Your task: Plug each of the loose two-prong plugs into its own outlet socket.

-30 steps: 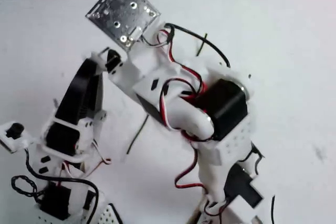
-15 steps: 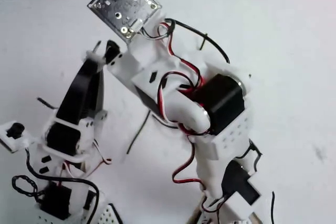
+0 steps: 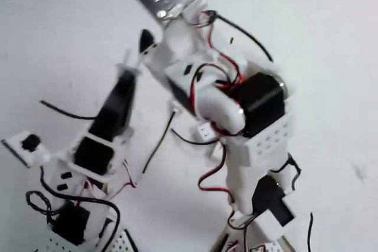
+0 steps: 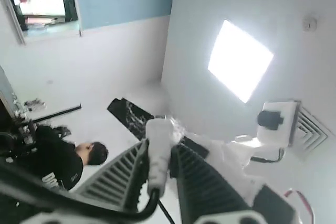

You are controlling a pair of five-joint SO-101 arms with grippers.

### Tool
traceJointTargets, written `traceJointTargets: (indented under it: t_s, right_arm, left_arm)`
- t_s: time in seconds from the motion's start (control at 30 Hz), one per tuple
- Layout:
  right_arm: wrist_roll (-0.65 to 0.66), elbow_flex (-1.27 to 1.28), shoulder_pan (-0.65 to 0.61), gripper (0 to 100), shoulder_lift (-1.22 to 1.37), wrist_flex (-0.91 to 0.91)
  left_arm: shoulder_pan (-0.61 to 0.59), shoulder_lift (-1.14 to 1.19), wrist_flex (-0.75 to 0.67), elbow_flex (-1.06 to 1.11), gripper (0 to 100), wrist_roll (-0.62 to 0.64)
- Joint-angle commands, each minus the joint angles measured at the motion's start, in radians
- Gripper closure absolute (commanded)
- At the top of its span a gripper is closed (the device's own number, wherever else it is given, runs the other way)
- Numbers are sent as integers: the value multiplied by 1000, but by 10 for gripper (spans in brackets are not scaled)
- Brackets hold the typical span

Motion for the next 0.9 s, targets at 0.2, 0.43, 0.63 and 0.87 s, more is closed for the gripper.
traceJointTargets:
  t_s: [0.2, 0.43, 0.63, 0.87]
  right_arm:
    - [12, 58, 489, 861, -156, 30]
    - [12, 310, 731, 861, -242, 30]
    - [3, 566, 806, 861, -265, 24]
    - [2, 647, 846, 861, -265, 25]
  left_arm:
    - [33, -7, 95, 18, 976, -226]
    - [33, -7, 180, 189, 976, -961]
    - [25, -7, 313, 270, 976, -1290]
    - [1, -7, 417, 272, 976, -1287]
